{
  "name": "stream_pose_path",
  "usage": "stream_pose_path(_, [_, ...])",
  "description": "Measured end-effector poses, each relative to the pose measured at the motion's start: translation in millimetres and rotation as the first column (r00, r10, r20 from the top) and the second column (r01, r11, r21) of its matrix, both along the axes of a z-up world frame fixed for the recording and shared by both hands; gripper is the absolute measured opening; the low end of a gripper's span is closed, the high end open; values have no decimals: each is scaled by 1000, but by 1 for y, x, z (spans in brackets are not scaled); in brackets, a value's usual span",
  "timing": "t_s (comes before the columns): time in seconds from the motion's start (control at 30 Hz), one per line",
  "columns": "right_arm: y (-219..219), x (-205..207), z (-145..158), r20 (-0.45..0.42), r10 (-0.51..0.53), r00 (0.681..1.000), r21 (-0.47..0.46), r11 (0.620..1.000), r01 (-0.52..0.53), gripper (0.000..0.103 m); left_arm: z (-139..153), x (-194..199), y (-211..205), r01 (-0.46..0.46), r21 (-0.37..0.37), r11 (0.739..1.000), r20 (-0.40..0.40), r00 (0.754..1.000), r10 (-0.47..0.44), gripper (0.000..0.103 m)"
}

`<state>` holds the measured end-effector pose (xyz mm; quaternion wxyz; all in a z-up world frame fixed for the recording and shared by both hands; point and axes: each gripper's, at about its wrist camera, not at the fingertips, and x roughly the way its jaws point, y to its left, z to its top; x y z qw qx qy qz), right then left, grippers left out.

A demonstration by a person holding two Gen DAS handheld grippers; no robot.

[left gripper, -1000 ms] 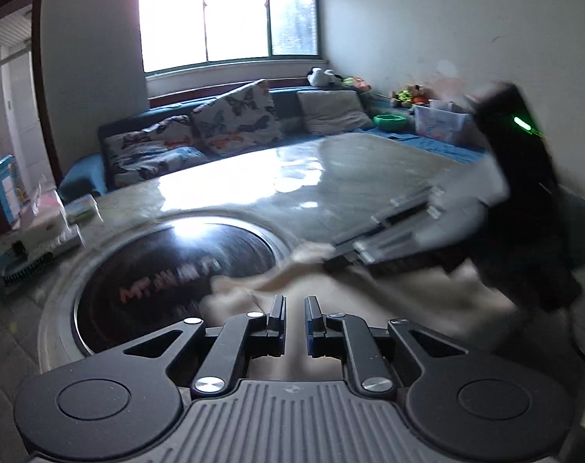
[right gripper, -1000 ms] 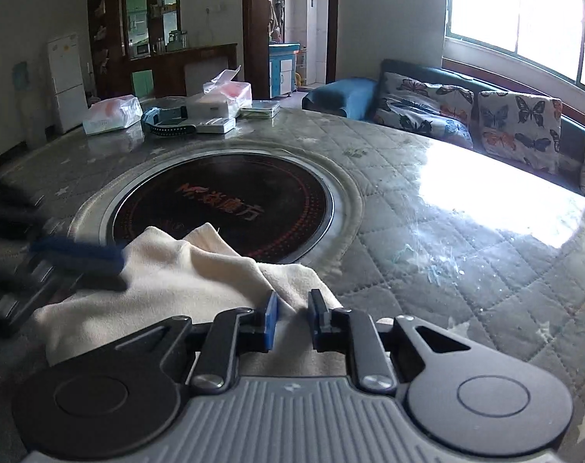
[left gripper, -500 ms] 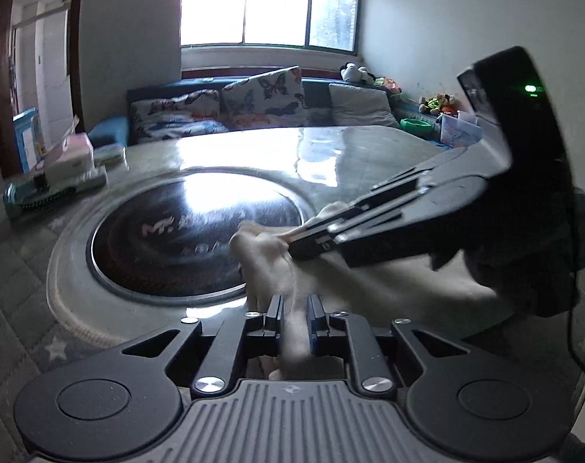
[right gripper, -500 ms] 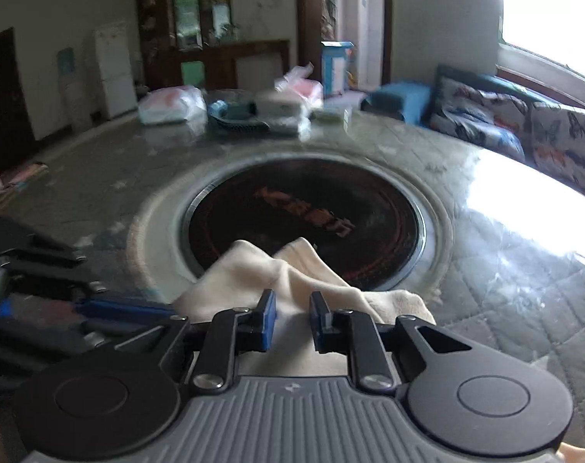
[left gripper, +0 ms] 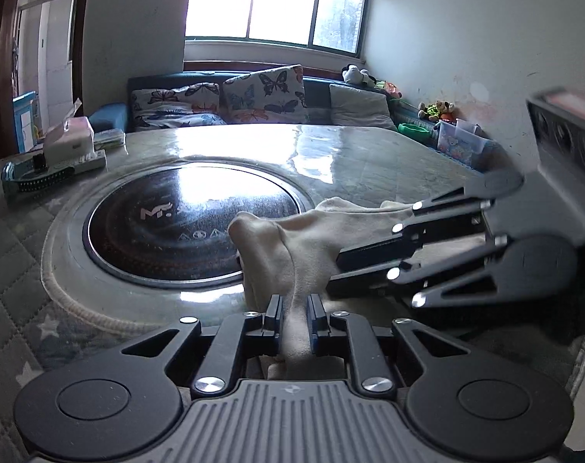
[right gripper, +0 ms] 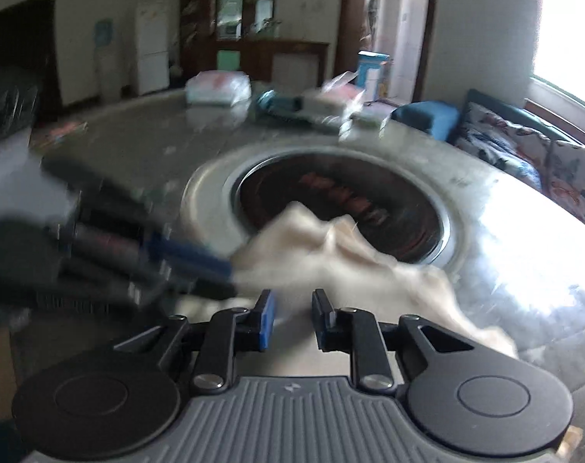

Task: Fold clothes
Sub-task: 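Lift the folded shirt edge with the left tool while the right tool approaches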

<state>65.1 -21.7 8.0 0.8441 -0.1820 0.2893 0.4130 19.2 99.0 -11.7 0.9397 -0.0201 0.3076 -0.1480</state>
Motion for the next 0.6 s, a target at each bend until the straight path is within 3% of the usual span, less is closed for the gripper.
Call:
stream_pose_path(0.27, [-11, -31, -3, 27, 76, 997, 10, 997, -77, 19, 3, -29, -1, 13, -6, 1000, -22, 1000, -13, 16])
stream_pose_path(0.47, [-34, -58, 0, 63, 44, 997, 52, 998, -47, 19, 16, -38, -4, -7, -9, 1000, -14, 1000, 7, 17])
stream_pose_path(0.6, [-50, -72, -4, 77, 14, 997, 50, 999, -18, 19, 25, -33, -15, 1, -12, 1000, 27, 1000, 0, 28])
